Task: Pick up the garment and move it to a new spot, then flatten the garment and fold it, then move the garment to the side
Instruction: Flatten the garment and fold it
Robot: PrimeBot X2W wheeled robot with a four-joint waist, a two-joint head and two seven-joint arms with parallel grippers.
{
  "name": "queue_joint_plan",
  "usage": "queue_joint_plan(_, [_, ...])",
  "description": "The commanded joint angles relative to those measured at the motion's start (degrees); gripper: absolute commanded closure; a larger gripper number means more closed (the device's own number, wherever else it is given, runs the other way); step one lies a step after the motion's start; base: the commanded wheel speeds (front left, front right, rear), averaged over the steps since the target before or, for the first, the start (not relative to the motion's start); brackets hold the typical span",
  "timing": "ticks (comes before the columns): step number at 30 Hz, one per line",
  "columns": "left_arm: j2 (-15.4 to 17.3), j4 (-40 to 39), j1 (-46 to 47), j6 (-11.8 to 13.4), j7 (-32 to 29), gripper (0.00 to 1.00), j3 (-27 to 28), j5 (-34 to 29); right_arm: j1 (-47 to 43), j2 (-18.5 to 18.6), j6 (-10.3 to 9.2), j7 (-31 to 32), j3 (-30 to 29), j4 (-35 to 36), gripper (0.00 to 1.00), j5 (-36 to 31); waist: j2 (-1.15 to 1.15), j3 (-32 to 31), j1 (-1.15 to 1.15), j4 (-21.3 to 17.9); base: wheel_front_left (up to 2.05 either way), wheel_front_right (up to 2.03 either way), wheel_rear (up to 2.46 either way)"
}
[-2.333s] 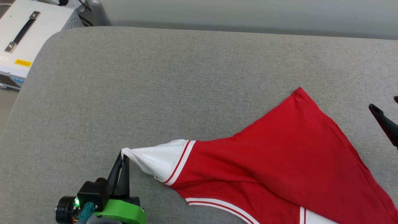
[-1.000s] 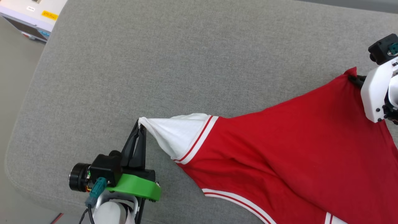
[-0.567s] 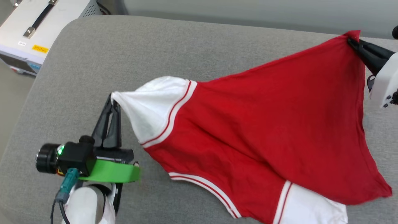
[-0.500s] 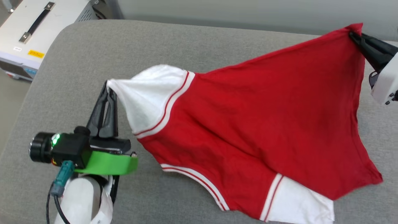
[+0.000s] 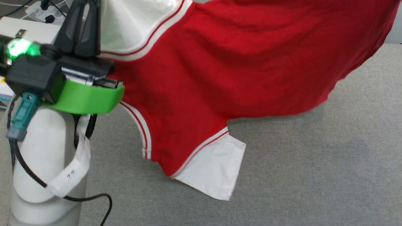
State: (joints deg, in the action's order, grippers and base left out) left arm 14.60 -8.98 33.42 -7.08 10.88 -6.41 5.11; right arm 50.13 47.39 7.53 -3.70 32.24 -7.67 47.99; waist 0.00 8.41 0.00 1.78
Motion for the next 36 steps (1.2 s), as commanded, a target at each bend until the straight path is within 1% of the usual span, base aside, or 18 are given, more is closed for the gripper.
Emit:
queue_joint_plan(1, [0.6,0.5,3.0,-0.2,-0.6,1.00,-0.5,1.0,-0.8,-0.6,-0.04,0.3,-1.6,0.8,1.00,-0.9,0.00,1.0,0.00,-0.4,0.00,0.00,0.00])
queue_joint_plan(4, [2.4,2.1,9.7,-0.3,-1.6,1.00,-2.6,1.8,0.2,-1.5,-0.04,2.1,-5.1,2.3,1.00,-2.8,0.00,3.1,0.00,-0.9,0.00,0.00,0.00])
queue_joint_plan(7, [3.3,3.9,16.4,-0.4,-2.0,1.00,-5.0,2.3,2.1,-2.7,-0.04,3.8,-7.6,2.6,1.00,-5.4,0.00,5.7,0.00,-1.3,0.00,0.00,0.00])
queue_joint_plan(13, [4.6,10.4,31.9,-0.4,-2.6,1.00,-8.7,4.6,9.6,-6.1,-0.04,6.5,-10.1,1.2,1.00,-9.8,0.00,12.7,0.00,-2.5,0.00,0.00,0.00])
queue_joint_plan(17, [5.8,16.8,42.8,-0.4,-2.1,1.00,-11.2,5.6,17.5,-9.2,-0.04,7.2,-10.7,-3.1,1.00,-12.9,0.00,17.3,0.00,-3.6,0.00,0.00,0.00])
queue_joint_plan(21, [6.1,23.9,54.4,-0.4,-0.5,1.00,-13.3,6.7,26.8,-12.3,-0.04,6.4,-11.4,-9.0,1.00,-15.8,0.00,21.5,0.00,-4.1,0.00,0.00,0.00])
queue_joint_plan(27, [5.4,33.6,68.9,-0.4,2.2,1.00,-15.3,7.6,39.4,-16.5,-0.04,2.5,-12.5,-17.7,1.00,-20.0,0.00,25.3,0.00,-4.5,0.00,0.00,0.00])
queue_joint_plan(32, [4.5,39.4,75.7,-0.4,3.6,1.00,-16.1,8.3,45.8,-18.1,-0.04,-0.6,-11.9,-23.3,1.00,-21.6,0.00,27.0,0.00,-4.3,0.00,0.00,0.00])
queue_joint_plan(36, [4.4,42.3,77.2,-0.4,4.0,1.00,-17.2,8.7,47.9,-18.5,-0.04,-2.8,-10.3,-27.3,1.00,-21.6,0.00,28.1,0.00,-4.4,0.00,0.00,0.00])
